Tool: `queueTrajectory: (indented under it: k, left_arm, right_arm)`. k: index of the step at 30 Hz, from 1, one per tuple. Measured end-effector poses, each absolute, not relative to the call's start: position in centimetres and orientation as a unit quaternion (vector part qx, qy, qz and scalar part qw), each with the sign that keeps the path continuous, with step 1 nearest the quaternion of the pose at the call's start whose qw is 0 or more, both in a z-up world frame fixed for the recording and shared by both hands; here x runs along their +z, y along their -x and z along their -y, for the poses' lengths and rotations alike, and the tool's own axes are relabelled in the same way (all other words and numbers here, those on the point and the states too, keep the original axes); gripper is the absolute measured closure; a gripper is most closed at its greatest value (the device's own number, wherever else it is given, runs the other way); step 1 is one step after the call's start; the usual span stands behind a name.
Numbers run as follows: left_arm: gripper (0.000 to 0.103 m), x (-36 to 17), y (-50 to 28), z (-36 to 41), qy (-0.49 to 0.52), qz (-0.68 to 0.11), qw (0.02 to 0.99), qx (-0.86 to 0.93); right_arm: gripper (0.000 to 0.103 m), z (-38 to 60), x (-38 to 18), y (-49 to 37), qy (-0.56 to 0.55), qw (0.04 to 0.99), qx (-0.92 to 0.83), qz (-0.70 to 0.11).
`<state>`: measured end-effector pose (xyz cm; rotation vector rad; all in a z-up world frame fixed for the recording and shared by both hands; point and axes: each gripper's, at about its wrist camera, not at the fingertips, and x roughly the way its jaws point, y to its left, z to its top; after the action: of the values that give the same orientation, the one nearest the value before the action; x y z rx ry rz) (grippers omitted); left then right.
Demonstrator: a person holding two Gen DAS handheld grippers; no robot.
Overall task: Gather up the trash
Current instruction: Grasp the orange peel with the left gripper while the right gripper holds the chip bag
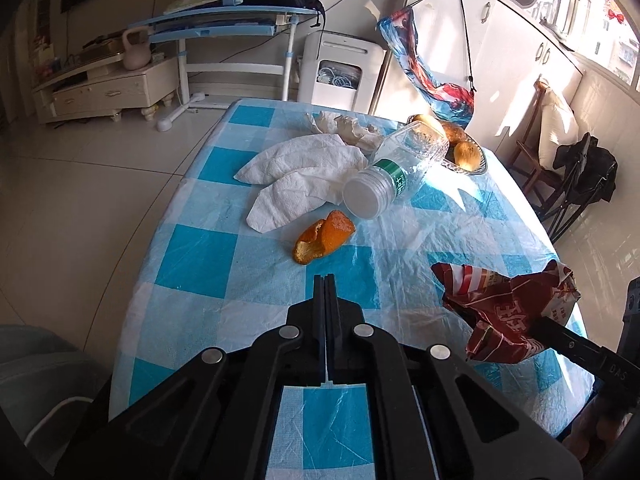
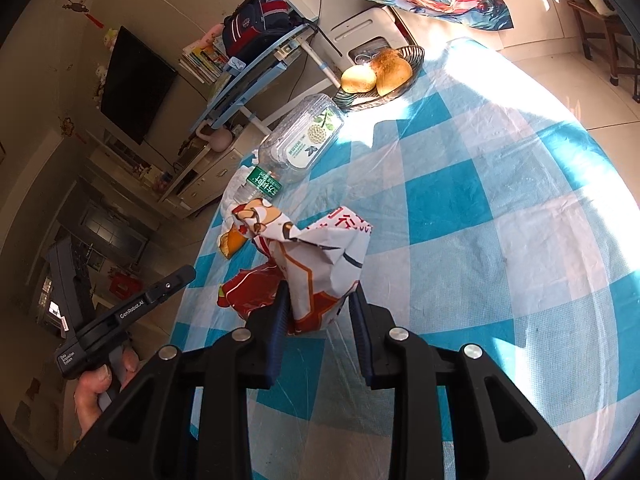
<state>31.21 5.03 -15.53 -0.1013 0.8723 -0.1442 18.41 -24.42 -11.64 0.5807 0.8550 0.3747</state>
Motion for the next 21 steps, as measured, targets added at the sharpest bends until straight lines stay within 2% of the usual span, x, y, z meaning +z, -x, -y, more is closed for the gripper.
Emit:
queueTrajectory:
  k: [2,4,9,14,15,16,21]
  left_arm:
    - [0.090,-15.4,-32.0,-4.7,0.026,-0.418,0.906,-0.066]
    - [0.064,-15.6,-32.9,-4.3,-0.003,-0.412,0.909,-0.062]
    - [0.056,-16.5,-35.5,-2.5,-0.051,-0.414,0.906,-0.069]
    - [0.057,-18.3,-37.5,-1.0,-0.068,-0.434,0.895,-0.073]
    - [0.071,-18.5,-37.6,-1.1,-0.063,-0.438,0.894,-0.074]
    - [0.081,-18.6,-37.7,-1.2,-0.055,-0.444,0.891,-0.077]
    - [0.087,-18.0,-35.7,-1.9,-0.023,-0.435,0.897,-0.081]
  right_arm:
    - [0.073,24.5,-11.6,-18.0,-0.276,0.853,0.177,-0.405]
    - [0.073,24.7,-11.8,-17.9,-0.280,0.853,0.173,-0.405]
    - [0.073,24.9,-12.4,-17.7,-0.295,0.850,0.164,-0.404]
    - [0.073,24.5,-12.6,-17.8,-0.294,0.850,0.162,-0.407]
    - [0.073,24.5,-12.5,-17.8,-0.293,0.850,0.163,-0.406]
    - [0.073,24.4,-12.3,-17.8,-0.291,0.851,0.164,-0.405]
    - [0.073,24.1,-11.6,-17.5,-0.287,0.856,0.169,-0.396]
